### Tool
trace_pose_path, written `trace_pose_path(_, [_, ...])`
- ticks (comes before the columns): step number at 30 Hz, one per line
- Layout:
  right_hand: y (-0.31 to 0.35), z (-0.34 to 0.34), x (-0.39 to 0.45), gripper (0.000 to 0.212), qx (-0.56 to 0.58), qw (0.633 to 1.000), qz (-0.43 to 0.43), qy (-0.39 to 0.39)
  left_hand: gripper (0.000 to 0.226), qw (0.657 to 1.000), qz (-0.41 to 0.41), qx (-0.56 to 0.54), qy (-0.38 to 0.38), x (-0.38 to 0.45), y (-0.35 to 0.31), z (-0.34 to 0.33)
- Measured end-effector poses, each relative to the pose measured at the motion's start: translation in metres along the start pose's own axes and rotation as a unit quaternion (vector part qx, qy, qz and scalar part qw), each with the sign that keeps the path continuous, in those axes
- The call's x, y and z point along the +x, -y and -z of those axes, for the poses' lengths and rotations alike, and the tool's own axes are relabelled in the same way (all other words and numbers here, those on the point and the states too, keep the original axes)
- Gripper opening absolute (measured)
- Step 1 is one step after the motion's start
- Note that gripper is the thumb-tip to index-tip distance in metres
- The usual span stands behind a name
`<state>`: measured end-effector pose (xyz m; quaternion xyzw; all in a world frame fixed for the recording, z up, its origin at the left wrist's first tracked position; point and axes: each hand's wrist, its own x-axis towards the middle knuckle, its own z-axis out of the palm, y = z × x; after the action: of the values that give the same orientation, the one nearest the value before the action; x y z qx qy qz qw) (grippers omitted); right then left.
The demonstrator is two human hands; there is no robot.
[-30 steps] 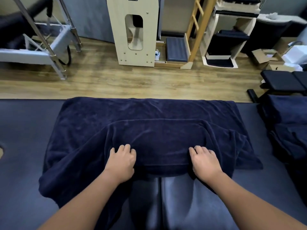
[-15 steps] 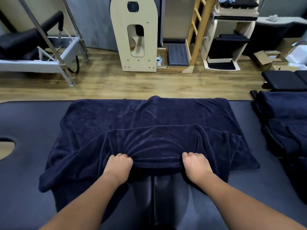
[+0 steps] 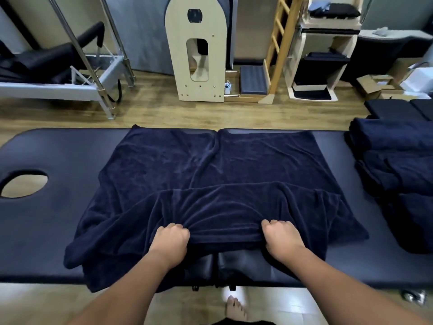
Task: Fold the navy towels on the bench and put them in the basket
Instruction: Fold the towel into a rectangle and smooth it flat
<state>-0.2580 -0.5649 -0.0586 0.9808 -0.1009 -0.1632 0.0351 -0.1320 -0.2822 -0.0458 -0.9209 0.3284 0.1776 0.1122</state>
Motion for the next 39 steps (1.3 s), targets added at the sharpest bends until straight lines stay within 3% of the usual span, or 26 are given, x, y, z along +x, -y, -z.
trace_pose_path(14, [0.035,-0.007,-0.063,0.029,0.015,0.996,-0.084,0.013,0.019,0.997,-0.075,-0.006,-0.021,-0.041,0.015,-0.016])
trace_pose_path(17, [0.03,-0.005,-0.076,0.027,0.034,0.994,-0.101,-0.027,0.019,0.995,-0.091,-0.032,-0.036,-0.042,0.024,-0.012])
trace_pose_path(19, [0.022,-0.013,-0.083,0.038,0.015,0.99,-0.132,-0.056,0.024,0.993,-0.098,-0.044,-0.055,-0.041,0.03,-0.01])
trace_pose_path(22, [0.016,-0.021,-0.092,0.029,0.012,0.98,-0.184,-0.072,0.029,0.99,-0.101,-0.053,-0.089,-0.038,0.034,-0.008])
trace_pose_path(26, [0.021,-0.015,-0.093,0.018,0.039,0.984,-0.163,-0.065,0.029,0.987,-0.091,-0.094,-0.098,-0.033,0.037,-0.001])
trace_pose_path(28, [0.023,-0.017,-0.093,0.037,0.039,0.988,-0.147,-0.033,0.028,0.984,-0.085,-0.116,-0.103,-0.027,0.037,0.005])
trace_pose_path(30, [0.027,-0.021,-0.093,0.044,0.025,0.99,-0.136,-0.003,0.025,0.982,-0.072,-0.141,-0.107,-0.019,0.038,0.01])
trace_pose_path(35, [0.005,-0.007,-0.06,0.03,0.053,0.985,-0.117,-0.116,0.028,0.977,-0.041,-0.183,-0.103,0.02,0.045,0.034])
trace_pose_path(39, [-0.032,0.024,-0.008,0.012,0.103,0.978,-0.118,-0.135,0.028,0.98,-0.036,-0.179,-0.075,0.069,0.055,0.066])
